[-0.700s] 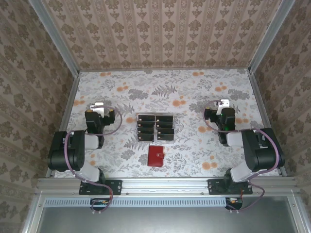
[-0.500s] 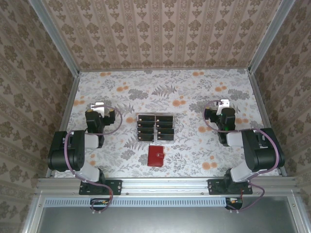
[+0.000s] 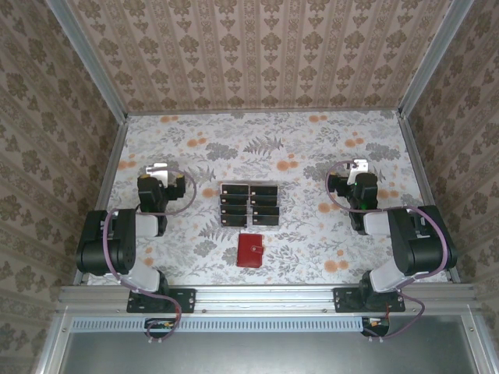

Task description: Put the credit cards into the card holder

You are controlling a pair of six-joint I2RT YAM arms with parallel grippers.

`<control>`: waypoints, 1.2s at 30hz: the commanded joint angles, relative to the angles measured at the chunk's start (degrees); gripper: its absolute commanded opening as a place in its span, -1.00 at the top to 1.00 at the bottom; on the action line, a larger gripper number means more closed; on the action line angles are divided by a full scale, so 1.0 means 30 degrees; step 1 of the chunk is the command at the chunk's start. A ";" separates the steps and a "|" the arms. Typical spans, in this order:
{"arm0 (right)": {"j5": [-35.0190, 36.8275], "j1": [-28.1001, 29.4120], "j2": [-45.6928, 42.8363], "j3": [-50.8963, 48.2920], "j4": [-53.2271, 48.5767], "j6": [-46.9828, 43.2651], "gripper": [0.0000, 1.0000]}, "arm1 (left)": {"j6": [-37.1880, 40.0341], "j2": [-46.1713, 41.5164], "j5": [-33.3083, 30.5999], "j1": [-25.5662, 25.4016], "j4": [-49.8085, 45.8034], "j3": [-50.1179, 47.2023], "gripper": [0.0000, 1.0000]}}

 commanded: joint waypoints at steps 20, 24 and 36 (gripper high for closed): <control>0.1805 -0.0097 -0.3801 0.0594 -0.3582 0.0719 -1.00 | -0.0602 -0.3161 -0.0630 0.0135 -0.1896 -0.0141 -1.00; 0.2848 -0.0104 -0.5195 0.1245 -0.5752 0.1493 -1.00 | -0.0643 -0.4521 -0.1022 0.0078 -0.3447 0.0227 -1.00; -0.1361 -0.0862 -0.8172 0.6592 -1.6952 0.7430 -0.95 | -0.4863 -0.8209 -0.1610 -0.2618 -1.2626 0.4234 -1.00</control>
